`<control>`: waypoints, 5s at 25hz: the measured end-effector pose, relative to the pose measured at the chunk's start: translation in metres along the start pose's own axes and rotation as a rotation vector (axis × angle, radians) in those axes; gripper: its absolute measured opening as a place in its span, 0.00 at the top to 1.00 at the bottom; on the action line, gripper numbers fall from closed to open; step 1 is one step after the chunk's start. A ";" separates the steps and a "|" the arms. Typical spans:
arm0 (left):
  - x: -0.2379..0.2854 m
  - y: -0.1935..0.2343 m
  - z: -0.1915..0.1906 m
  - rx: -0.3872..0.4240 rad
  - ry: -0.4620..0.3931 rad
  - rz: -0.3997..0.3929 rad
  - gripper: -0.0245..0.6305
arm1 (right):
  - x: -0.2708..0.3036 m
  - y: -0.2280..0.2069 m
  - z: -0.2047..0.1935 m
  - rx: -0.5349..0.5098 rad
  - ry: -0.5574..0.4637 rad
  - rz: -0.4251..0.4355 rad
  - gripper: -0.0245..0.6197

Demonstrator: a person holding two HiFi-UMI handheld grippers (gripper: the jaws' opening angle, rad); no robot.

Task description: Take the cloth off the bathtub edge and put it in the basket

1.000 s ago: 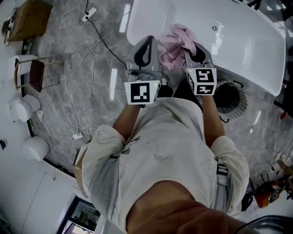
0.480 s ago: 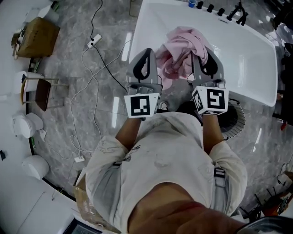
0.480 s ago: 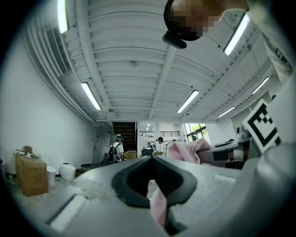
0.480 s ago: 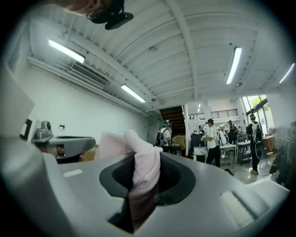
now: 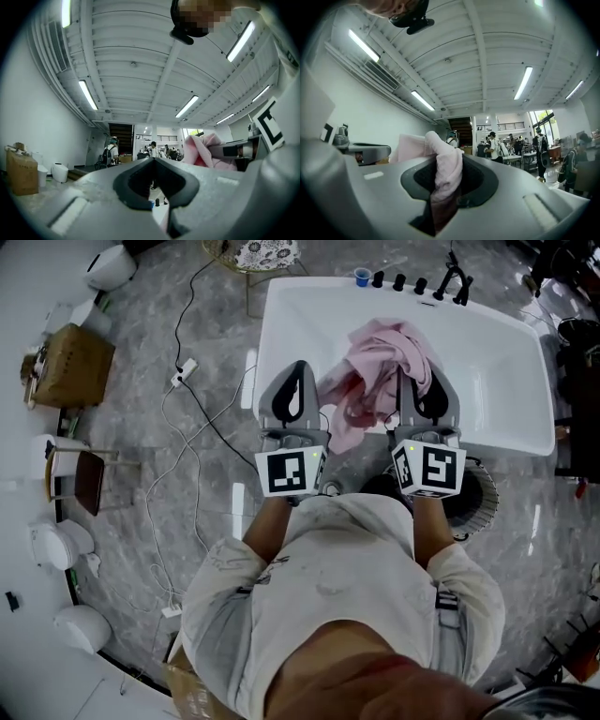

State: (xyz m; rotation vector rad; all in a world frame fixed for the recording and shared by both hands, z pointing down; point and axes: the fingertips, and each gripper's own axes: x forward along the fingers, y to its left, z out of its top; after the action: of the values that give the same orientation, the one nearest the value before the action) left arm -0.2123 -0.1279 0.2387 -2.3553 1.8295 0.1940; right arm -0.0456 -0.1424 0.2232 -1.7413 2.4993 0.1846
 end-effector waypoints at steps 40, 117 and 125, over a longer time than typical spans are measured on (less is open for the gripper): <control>0.064 -0.443 -0.006 -0.206 -0.008 -1.033 0.96 | -0.340 -0.283 0.043 -0.187 0.058 -1.101 0.82; 0.023 -0.535 -0.206 -0.183 0.276 -1.132 0.96 | -0.488 -0.294 -0.620 0.851 1.197 -1.045 0.81; 0.023 -0.526 -0.211 -0.173 0.294 -1.126 0.96 | -0.492 -0.281 -0.632 0.881 1.257 -1.011 0.76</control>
State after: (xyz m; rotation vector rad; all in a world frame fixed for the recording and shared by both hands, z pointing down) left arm 0.3054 -0.0638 0.4622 -3.2254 0.3117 -0.1489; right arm 0.3852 0.1225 0.9048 -2.5501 1.0435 -2.1436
